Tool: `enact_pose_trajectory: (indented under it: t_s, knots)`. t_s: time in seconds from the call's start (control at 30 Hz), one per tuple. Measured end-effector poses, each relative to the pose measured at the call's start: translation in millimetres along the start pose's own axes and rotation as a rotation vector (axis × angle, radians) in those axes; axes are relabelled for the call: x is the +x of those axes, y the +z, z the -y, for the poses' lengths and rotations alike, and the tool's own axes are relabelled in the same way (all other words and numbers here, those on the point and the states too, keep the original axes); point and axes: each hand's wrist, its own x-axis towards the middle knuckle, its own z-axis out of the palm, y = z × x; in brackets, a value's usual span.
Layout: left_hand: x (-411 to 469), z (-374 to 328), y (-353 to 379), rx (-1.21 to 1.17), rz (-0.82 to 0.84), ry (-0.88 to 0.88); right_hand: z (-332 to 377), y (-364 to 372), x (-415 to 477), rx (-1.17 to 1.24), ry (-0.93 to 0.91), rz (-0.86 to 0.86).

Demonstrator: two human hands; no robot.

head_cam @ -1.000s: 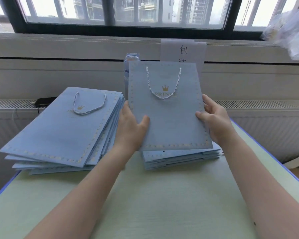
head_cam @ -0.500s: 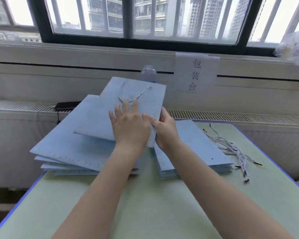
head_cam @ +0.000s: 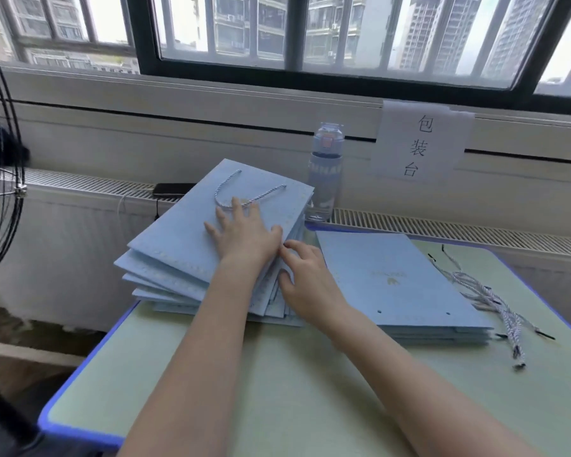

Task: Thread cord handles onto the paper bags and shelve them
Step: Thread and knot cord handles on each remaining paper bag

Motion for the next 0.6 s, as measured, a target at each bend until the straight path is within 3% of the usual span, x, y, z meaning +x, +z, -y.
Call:
enact_pose_trajectory:
  t_s: [0.1,0.23,0.47,0.53,0.6]
  knots:
    - [2.6,-0.7,2.0,-0.056,0.030,0.070,2.3,-1.4,-2.6,-0.082,-0.028,0.007]
    - [2.9,2.6,11.2,-0.012,0.102,0.013,-3.7,-13.0,-1.5,-0.162,-0.052,0.075]
    - [-11.5,-16.2,16.8,0.087,0.081,-0.085,-59.2,-67.1,-22.6,-0.285,0.107,0.024]
    - [-18.6,-29.0,11.8,0.120,-0.024,0.010,-85.0,-84.8,-30.5,-0.323,0.224,0.020]
    - [-32.3,-48.4,12.6,0.070,-0.156,0.258,-107.9,-99.5,-37.6,-0.381,0.361,0.019]
